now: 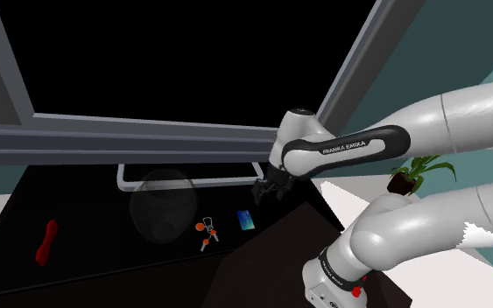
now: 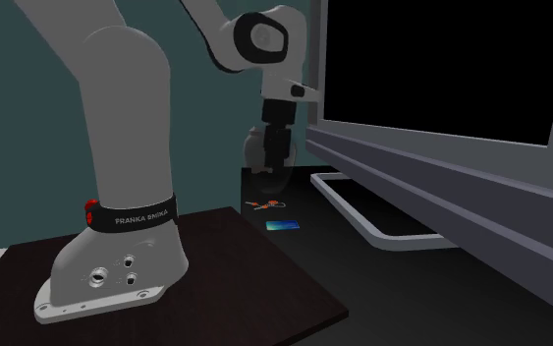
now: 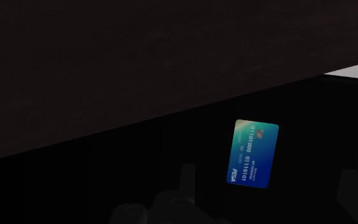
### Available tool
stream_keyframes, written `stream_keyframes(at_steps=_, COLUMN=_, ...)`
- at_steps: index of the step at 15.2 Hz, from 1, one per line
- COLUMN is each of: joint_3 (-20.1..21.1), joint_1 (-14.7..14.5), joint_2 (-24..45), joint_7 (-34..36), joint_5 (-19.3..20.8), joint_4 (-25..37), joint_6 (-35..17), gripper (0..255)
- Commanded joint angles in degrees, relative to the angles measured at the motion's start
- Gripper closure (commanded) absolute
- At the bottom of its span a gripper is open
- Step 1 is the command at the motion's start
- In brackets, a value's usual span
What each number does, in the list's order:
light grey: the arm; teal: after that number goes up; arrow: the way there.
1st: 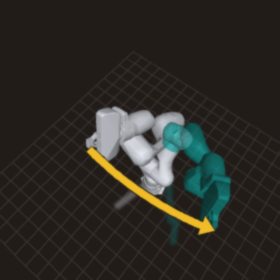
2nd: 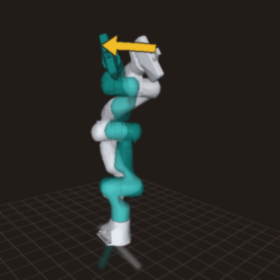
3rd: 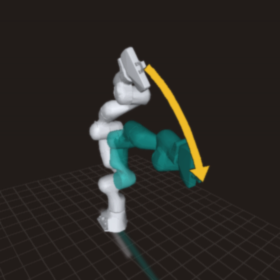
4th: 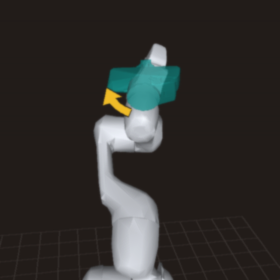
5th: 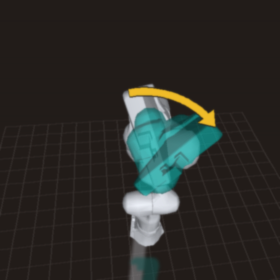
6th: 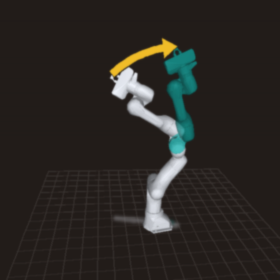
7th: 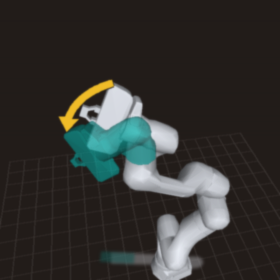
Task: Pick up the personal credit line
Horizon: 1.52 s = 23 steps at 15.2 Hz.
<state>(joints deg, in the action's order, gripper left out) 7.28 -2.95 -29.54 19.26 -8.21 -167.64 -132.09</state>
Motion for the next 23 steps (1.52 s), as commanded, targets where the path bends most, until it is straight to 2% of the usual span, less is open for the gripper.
stream_keyframes(at_steps=1, joint_3=0.6, joint_1=-0.6, joint_2=5.0, joint_7=1.2, joint_5=-1.7, joint_4=-0.9, joint_6=-5.8, gripper=0)
stream_keyframes(at_steps=7, joint_3=1.9, joint_1=-4.1, joint_2=22.8, joint_7=2.7, joint_5=-9.7, joint_4=-0.9, joint_6=-23.2, gripper=0)
stream_keyframes(at_steps=15, joint_3=2.5, joint_1=-5.0, joint_2=34.5, joint_7=-1.6, joint_5=-15.1, joint_4=0.8, joint_6=-33.1, gripper=0)
stream_keyframes(at_steps=17, joint_3=2.6, joint_1=-4.9, joint_2=34.5, joint_7=-1.5, joint_5=-15.1, joint_4=0.8, joint_6=-33.2, gripper=0)
stream_keyframes(at_steps=18, joint_3=2.6, joint_1=-4.9, joint_2=34.6, joint_7=-1.6, joint_5=-15.2, joint_4=0.9, joint_6=-33.2, gripper=255)
stream_keyframes(at_steps=23, joint_3=2.6, joint_1=-4.9, joint_2=34.7, joint_7=-1.7, joint_5=-15.2, joint_4=0.9, joint_6=-33.3, gripper=255)
